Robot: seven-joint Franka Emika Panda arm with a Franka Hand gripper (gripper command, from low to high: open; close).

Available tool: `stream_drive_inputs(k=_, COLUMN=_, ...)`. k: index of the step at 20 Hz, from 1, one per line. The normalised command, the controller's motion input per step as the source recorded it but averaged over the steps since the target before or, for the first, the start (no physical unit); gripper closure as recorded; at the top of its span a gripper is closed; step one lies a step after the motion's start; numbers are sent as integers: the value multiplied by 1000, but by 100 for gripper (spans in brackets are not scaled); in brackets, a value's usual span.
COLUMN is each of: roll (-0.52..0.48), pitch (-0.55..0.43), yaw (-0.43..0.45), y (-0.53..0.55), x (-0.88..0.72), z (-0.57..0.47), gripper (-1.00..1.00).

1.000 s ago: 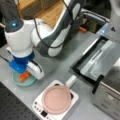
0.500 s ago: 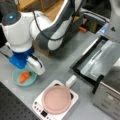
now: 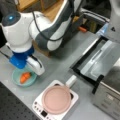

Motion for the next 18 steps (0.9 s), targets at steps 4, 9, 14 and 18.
stream_drive_inputs(k=4, roll=250, pitch=-7, yaw=-52, y=-123, x=266, z=-58, gripper=-100)
stream_drive_inputs(k=9, roll=262, pitch=-6, yaw=-24, y=-160, x=265, z=-22, gripper=-100)
stream_drive_inputs(k=14, roll=288, pitch=-7, yaw=20, y=-183, x=258, z=27, gripper=-100)
stream_drive_inputs(k=18, roll=300, pitch=21, yaw=41, y=-250, x=263, z=40, gripper=-100)
